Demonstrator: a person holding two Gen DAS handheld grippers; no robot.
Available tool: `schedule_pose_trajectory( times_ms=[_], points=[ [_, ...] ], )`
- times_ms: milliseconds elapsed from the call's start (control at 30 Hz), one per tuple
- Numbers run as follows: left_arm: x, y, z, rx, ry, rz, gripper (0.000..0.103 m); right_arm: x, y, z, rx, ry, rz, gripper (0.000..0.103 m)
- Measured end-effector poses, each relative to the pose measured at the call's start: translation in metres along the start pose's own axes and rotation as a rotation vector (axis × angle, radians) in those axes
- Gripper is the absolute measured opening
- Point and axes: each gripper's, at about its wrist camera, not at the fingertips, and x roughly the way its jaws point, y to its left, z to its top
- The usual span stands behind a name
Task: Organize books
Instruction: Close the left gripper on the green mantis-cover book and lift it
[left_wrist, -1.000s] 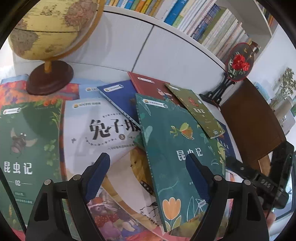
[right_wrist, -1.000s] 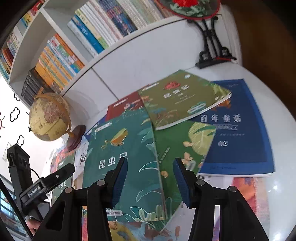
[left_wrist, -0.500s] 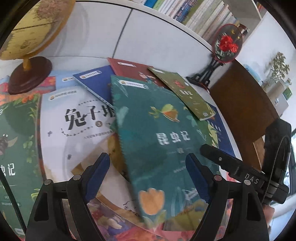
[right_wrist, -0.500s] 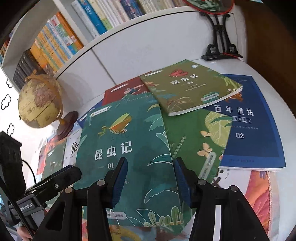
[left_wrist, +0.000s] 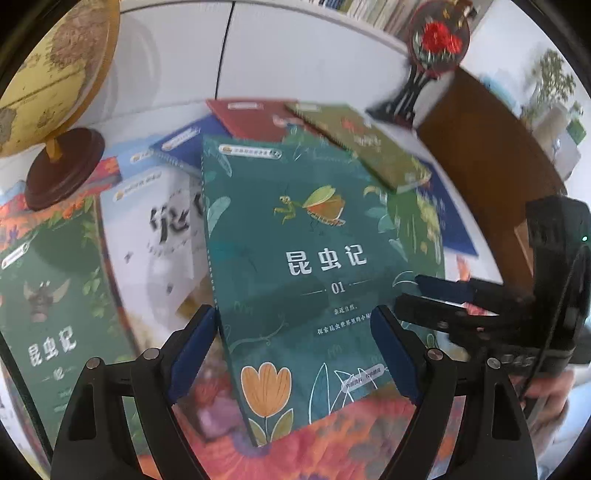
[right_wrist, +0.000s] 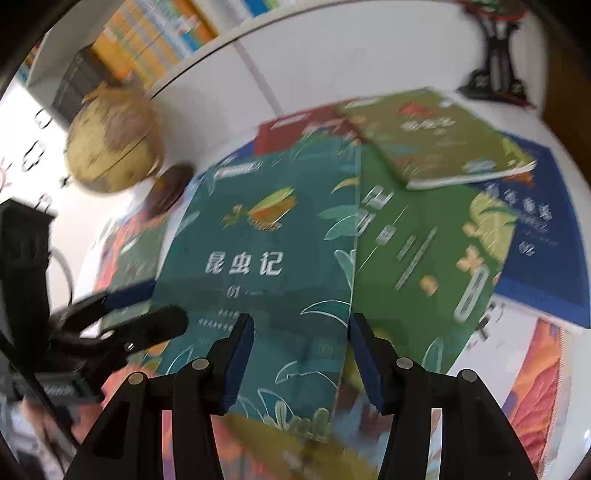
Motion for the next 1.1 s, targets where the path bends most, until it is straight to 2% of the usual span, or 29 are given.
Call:
schedule_pose_trajectory(
  times_ms=[67,167,233,300,333,400,500,567,767,900,1100],
  points=[
    [0.004,0.006,-0.003,0.001,0.058,-0.019,0.083,-0.003,-0.004,-0.006,-0.033,0.027,0.071,0.053],
    [0.011,0.023,-0.003,-0.045,0.065,-0.085,0.083,0.006,-0.025,-0.012,0.012,0.069,0.181,0.051],
    [0.014,0.033,-0.003,-0.079,0.067,-0.079,0.083,0.008,-0.037,-0.013,0.056,0.044,0.253,0.050],
    [0.015,0.040,-0.004,-0.099,0.048,-0.110,0.083,0.011,-0.044,-0.011,0.102,0.018,0.289,0.047],
    [0.014,0.043,-0.004,-0.110,0.041,-0.128,0.083,0.012,-0.044,-0.011,0.108,0.008,0.287,0.045],
    [0.013,0.051,-0.004,-0.148,0.026,-0.172,0.083,0.013,-0.043,-0.011,0.110,-0.005,0.238,0.021],
    [0.011,0.064,-0.006,-0.220,0.003,-0.255,0.083,0.013,-0.038,-0.013,0.120,-0.019,0.222,0.017],
    [0.008,0.067,-0.008,-0.242,0.001,-0.290,0.081,0.011,-0.027,-0.012,0.094,-0.028,0.181,0.017],
    [-0.019,0.055,-0.007,-0.189,-0.049,-0.203,0.080,0.006,0.020,-0.002,-0.041,-0.048,0.087,0.015],
    [-0.029,0.049,-0.005,-0.157,-0.050,-0.122,0.080,-0.001,0.034,-0.003,-0.077,-0.069,0.097,0.015],
    [-0.045,0.043,-0.003,-0.121,-0.082,-0.101,0.080,-0.014,0.053,-0.005,-0.127,-0.100,0.066,0.015]
  ],
)
